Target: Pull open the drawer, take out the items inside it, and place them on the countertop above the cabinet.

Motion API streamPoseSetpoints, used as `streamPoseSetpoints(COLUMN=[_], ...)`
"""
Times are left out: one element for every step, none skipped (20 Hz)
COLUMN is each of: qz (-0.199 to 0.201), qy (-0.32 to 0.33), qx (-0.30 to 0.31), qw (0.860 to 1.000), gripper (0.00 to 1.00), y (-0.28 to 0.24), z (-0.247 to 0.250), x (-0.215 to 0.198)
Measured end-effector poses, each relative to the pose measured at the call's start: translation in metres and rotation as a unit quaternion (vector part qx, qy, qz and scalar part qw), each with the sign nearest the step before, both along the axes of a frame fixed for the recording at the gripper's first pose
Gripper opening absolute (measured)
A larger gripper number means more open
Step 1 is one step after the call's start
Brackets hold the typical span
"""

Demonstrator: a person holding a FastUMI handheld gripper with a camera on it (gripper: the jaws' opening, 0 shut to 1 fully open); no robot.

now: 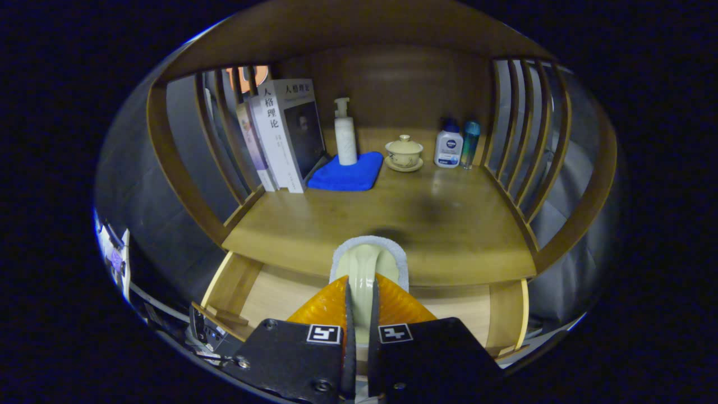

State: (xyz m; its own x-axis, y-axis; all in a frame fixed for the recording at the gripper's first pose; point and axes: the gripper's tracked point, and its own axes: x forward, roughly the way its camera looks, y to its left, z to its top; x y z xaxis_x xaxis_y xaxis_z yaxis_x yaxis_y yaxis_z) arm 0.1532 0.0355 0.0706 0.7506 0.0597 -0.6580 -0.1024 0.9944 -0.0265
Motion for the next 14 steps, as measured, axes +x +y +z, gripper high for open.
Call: streamPoseSetpoints(qz=[-0.003,-0.007,-0.009,-0.01,-0.011,-0.011,-0.014,-0.019,-0.025,-0.029,-0.029,-0.033,-0.036,-0.04], qy=[-0.001,-0.003,-0.002,-0.001,0.001,0.003,0.006,0.007,0.008,0.01,0.014,0.015,0.015,0.014], qx=[-0.006,-0.011,-0.011,-0.008,-0.004,-0.006,-0.007,-0.006,-0.003,0.005,0.011,0.015,0.019,0.02], qw=[1.0,1.0,1.0,1.0,1.0,1.0,1.0,1.0,1.0,1.0,0.999,0.999,0.999,0.999], gripper=[0.11,0.11,0.11,0.12,0.11,0.11,0.11,0.11,0.11,0.11,0.12,0.12,0.11,0.12], y=[-0.002,-0.004,-0.003,0.0,0.002,0.002,0.001,0.001,0.001,0.001,0.002,0.002,0.0,-0.001], z=[0.003,0.004,0.005,0.006,0.007,0.005,0.004,0.003,0.002,0.0,-0.004,-0.006,-0.007,-0.008], x=[0.008,0.016,0.023,0.027,0.032,0.04,0.047,0.053,0.059,0.066,0.069,0.077,0.082,0.086])
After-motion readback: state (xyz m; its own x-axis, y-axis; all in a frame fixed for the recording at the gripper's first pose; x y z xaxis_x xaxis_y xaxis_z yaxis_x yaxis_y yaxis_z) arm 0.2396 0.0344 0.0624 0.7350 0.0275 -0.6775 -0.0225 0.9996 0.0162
